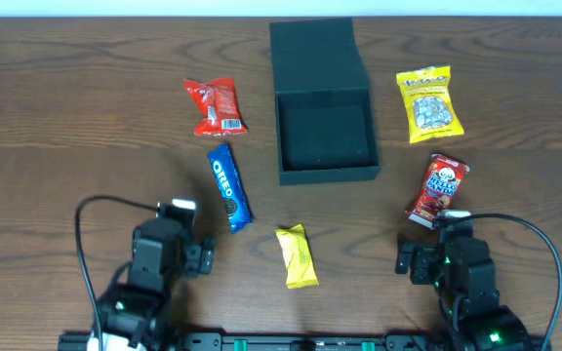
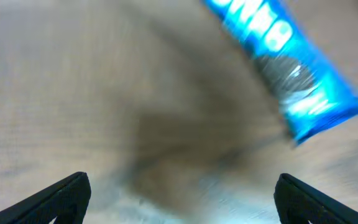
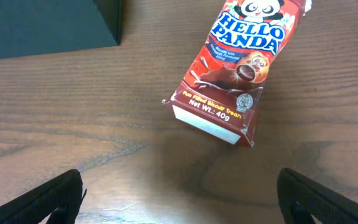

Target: Pack container

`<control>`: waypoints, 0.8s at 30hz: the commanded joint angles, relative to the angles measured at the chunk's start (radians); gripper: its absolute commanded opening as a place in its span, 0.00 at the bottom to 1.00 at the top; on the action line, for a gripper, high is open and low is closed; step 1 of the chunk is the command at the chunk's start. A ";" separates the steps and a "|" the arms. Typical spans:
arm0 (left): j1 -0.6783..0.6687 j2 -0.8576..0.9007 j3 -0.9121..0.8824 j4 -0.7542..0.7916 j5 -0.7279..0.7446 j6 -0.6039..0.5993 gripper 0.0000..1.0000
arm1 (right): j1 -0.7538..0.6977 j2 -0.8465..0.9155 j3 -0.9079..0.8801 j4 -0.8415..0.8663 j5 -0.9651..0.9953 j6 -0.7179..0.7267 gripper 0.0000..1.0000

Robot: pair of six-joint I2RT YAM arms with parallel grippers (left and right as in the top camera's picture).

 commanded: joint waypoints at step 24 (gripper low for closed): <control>-0.169 0.863 1.079 -0.227 -0.090 -0.204 0.95 | -0.011 -0.004 -0.002 0.000 0.003 0.016 0.99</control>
